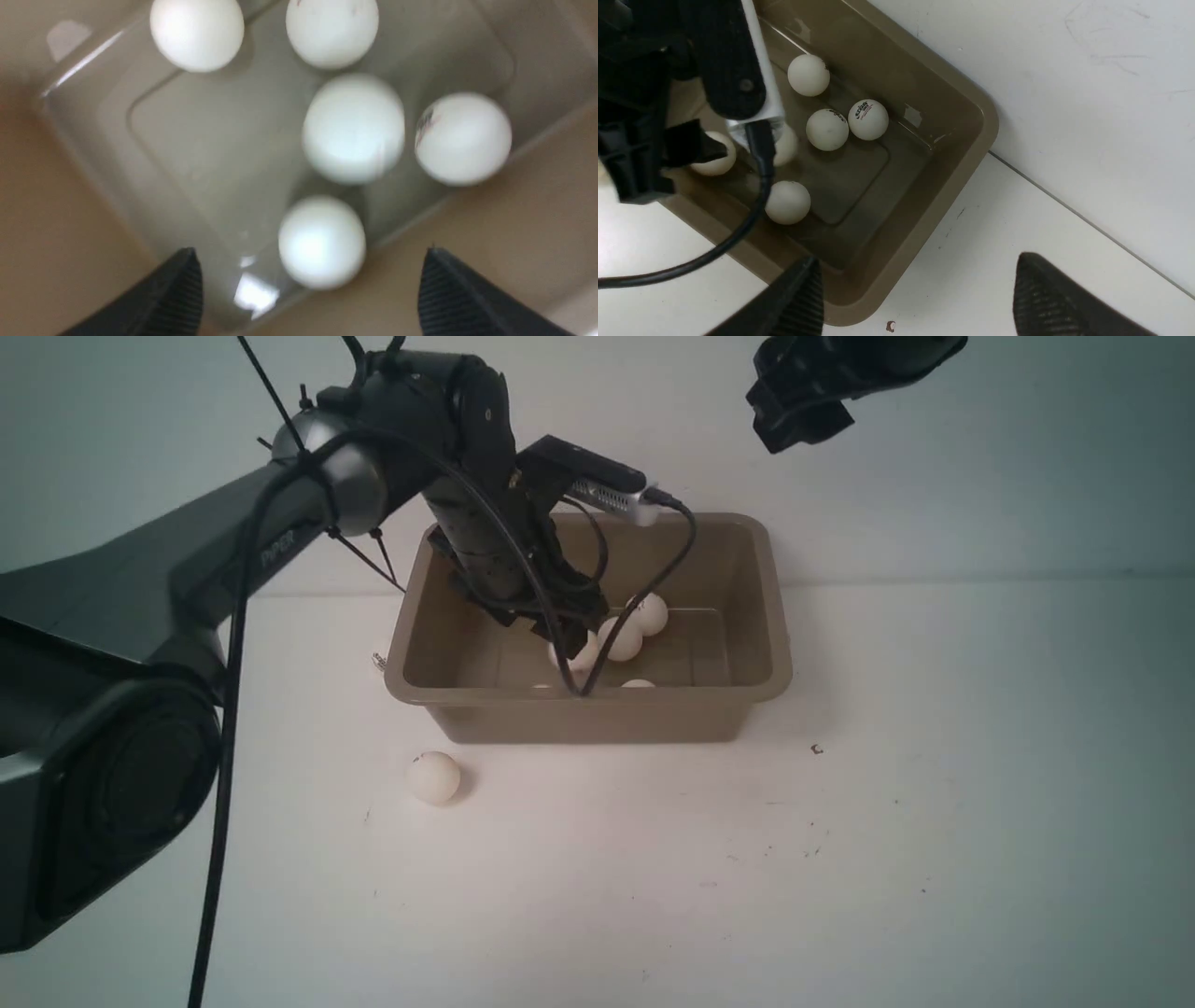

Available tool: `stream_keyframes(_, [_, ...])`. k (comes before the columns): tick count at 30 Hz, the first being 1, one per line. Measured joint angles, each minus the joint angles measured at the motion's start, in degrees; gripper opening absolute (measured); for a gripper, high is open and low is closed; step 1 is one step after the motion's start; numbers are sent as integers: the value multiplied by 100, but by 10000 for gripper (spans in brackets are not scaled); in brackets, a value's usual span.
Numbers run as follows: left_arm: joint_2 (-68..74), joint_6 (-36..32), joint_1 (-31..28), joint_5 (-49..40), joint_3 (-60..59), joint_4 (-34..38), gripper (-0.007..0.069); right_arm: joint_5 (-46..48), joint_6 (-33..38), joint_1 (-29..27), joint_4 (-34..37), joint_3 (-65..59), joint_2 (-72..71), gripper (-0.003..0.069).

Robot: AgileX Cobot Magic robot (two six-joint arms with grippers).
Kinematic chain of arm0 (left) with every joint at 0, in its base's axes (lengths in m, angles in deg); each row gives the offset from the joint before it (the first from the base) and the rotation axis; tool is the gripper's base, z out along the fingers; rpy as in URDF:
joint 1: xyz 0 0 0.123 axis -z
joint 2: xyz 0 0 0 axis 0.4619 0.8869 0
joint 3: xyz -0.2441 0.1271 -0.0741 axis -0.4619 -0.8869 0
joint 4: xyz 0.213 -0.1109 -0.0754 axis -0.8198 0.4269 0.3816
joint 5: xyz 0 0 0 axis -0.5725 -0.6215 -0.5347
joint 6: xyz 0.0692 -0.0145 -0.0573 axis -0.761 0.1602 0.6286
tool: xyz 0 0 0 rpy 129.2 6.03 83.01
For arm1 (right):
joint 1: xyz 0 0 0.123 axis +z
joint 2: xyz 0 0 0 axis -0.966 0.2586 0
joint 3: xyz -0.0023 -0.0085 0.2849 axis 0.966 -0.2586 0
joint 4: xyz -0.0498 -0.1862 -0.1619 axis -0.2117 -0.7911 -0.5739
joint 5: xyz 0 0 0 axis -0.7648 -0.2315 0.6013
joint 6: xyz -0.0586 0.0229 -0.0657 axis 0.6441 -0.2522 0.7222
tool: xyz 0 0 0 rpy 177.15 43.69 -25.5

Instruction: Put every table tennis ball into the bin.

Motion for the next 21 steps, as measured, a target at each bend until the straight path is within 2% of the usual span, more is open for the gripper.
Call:
stream_keyframes(4, [-338,-18,0,-425,163,-246,558,0,0,0,-6,0,0,496])
stream_keyframes(10, [-1475,-31,0,-489,247,-289,483,6,0,-4,-128,0,0,496])
stream_keyframes(14, [-1970,-20,0,-524,130,-289,459,16,0,-4,-170,0,0,496])
stream_keyframes(17, [-2328,-8,0,-552,-347,-271,457,19,0,-6,-170,0,0,496])
stream_keyframes(21, [-2859,5,0,-564,-1784,-265,457,19,0,-11,-183,0,0,496])
